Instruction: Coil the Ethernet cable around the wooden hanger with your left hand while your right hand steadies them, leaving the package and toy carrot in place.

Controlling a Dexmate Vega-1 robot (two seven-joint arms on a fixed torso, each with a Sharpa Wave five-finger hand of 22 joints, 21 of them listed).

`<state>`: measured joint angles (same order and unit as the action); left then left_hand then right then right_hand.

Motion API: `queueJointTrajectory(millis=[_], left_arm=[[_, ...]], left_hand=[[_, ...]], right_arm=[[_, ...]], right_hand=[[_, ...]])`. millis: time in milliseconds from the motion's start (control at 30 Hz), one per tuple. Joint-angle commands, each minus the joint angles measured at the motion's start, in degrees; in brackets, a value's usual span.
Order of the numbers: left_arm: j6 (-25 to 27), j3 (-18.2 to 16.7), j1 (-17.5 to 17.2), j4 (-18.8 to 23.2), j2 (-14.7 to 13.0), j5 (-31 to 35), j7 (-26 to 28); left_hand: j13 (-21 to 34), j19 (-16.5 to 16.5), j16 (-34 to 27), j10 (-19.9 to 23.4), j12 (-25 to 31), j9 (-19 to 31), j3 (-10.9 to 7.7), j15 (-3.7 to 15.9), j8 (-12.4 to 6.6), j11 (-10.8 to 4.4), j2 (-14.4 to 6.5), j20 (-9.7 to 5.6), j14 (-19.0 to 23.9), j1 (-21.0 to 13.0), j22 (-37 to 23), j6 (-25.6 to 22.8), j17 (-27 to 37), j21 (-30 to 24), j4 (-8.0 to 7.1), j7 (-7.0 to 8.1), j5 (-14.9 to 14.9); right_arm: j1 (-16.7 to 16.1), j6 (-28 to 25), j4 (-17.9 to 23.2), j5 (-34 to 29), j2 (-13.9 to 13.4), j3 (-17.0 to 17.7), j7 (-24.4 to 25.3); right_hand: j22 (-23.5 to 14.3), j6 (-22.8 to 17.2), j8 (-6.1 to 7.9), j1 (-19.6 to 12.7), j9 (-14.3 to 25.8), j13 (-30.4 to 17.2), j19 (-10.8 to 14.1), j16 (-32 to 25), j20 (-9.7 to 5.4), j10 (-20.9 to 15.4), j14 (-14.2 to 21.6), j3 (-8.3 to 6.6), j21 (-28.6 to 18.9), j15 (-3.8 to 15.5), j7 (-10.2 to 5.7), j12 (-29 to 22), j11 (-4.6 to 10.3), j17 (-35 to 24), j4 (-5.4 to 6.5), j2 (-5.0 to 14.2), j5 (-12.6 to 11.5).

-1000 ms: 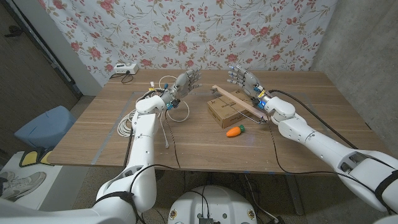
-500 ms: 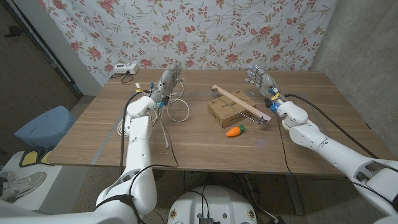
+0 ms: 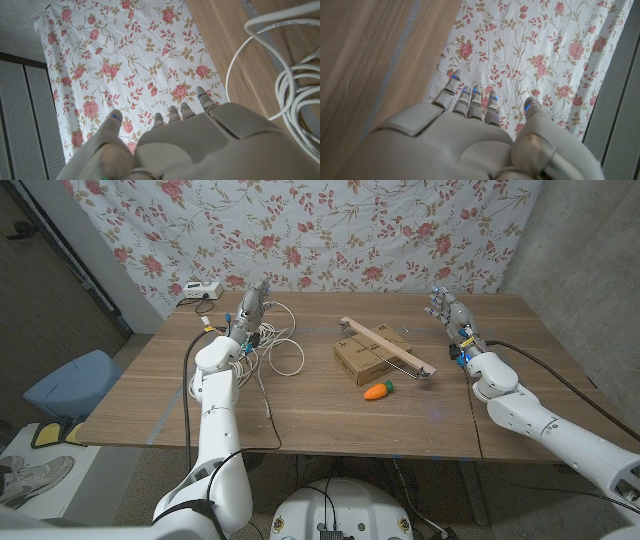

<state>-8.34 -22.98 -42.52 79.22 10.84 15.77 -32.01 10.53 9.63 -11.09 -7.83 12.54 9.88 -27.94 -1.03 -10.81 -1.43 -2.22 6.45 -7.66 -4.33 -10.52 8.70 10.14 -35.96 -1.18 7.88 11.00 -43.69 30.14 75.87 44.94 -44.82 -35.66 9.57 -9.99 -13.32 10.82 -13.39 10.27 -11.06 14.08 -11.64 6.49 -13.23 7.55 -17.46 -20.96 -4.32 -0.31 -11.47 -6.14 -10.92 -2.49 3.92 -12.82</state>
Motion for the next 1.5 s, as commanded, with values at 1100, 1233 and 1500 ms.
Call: queueJointTrajectory(millis=[1100,1233,1500], left_arm=[[0.14,5.57,1.4,-0.66,-3.69,3.8,2.06],[-0.29,5.51,1.38,-0.93,-3.71,3.5,1.79],[-0.62,5.34,0.56,-0.17,-3.44,2.85,1.39]], left_hand=[[0.24,-0.28,0.06,0.28,-0.23,0.18,-0.09,-0.08,-0.27,0.21,-0.19,-0.02,0.37,-0.52,-0.17,-1.59,0.16,0.66,0.35,-0.56,0.16],[0.24,-0.29,0.06,0.31,-0.24,0.18,-0.07,-0.06,-0.24,0.18,-0.2,-0.01,0.38,-0.52,-0.18,-1.63,0.17,0.71,0.36,-0.56,0.16],[0.24,-0.3,0.09,0.37,-0.26,0.19,-0.03,0.0,-0.18,0.2,-0.22,0.07,0.35,-0.5,-0.18,-1.71,0.17,0.82,0.38,-0.47,0.15]], right_arm=[[23.7,-41.95,41.26,-11.53,-32.31,-34.38,20.5],[27.1,-47.94,45.26,-12.47,-33.48,-37.63,21.59],[33.08,-59.92,52.51,-14.58,-34.75,-43.14,22.0]], right_hand=[[-0.2,0.05,0.29,-2.96,0.31,-0.25,0.22,-0.3,0.97,-0.7,1.27,-0.49,0.9,-0.8,0.05,-0.27,0.23,-0.03,-2.97,-1.22,0.57],[-0.21,-0.02,0.31,-3.14,0.32,-0.26,0.33,-0.34,0.98,-0.75,1.42,-0.46,0.94,-0.63,0.14,-0.28,0.41,-0.04,-3.19,-1.39,0.61],[-0.21,-0.16,0.36,-3.55,0.34,-0.28,0.84,-0.37,0.78,-0.98,1.62,-0.38,0.96,-0.25,0.15,-0.35,0.45,-0.04,-3.68,-1.85,0.7]])
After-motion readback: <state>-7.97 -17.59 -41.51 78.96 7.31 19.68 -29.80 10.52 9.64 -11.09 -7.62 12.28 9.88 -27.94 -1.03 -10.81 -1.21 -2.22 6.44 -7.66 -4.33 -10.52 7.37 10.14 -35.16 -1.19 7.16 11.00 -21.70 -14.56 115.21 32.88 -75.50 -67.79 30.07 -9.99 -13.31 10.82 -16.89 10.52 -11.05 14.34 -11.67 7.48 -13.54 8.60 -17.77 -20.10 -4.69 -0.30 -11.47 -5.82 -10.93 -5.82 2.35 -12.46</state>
